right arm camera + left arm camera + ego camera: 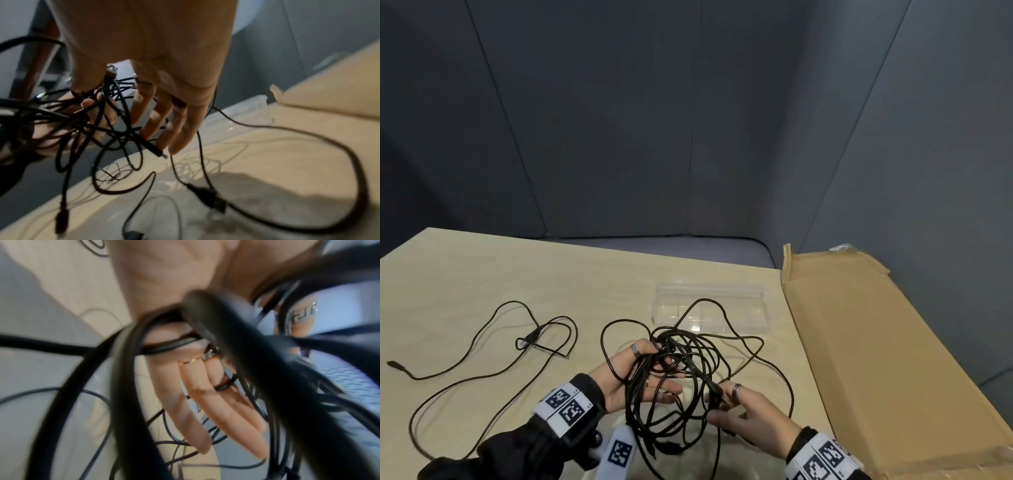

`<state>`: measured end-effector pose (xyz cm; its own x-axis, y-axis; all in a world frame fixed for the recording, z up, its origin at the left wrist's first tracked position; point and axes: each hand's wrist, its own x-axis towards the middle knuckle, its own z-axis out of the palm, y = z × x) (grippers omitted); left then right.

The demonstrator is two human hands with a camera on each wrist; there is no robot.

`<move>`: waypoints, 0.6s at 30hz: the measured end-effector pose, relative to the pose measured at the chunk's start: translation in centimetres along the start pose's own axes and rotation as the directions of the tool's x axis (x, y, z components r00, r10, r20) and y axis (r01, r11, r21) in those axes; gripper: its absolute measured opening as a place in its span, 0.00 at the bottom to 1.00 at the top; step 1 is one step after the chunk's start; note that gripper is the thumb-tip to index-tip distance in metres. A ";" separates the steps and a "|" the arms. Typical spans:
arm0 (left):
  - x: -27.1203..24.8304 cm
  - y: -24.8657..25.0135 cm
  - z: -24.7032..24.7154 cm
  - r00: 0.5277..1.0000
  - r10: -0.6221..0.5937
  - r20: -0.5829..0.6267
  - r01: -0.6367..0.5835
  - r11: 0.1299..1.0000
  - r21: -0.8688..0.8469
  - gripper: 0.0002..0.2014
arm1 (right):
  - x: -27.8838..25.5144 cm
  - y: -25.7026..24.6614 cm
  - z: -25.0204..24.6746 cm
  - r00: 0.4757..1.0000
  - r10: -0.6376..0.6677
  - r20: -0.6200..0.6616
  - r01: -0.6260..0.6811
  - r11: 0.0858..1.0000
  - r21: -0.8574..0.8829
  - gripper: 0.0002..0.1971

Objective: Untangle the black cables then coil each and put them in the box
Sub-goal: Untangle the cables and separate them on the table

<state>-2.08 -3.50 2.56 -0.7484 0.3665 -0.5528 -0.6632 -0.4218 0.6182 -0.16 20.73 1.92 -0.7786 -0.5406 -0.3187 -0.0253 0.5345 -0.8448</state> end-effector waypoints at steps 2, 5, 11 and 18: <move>0.0 -0.1 0.2 1.000 -0.003 0.003 0.003 1.000 -0.009 0.21 | 0.2 0.1 0.5 0.998 -0.027 -0.061 0.025 0.999 -0.022 0.08; -0.2 0.0 0.5 1.000 -0.009 -0.026 0.009 1.000 -0.001 0.14 | 0.3 -0.1 0.5 0.986 -0.052 -0.158 0.057 0.998 0.032 0.09; -0.7 -0.1 0.6 0.993 -0.018 -0.116 0.017 1.000 -0.009 0.12 | -0.2 -1.2 -0.8 0.918 -0.045 -0.393 0.208 0.900 0.384 0.06; -1.2 -0.1 1.1 0.995 0.009 -0.098 -0.007 1.000 0.019 0.12 | -0.5 -1.6 -0.4 0.892 -0.054 -0.449 0.219 0.920 0.325 0.11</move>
<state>-1.12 -3.02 3.81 -0.7502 0.2796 -0.5992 -0.6577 -0.4085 0.6329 0.03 20.37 3.60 -0.9745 -0.2196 -0.0457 0.0097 0.1623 -0.9867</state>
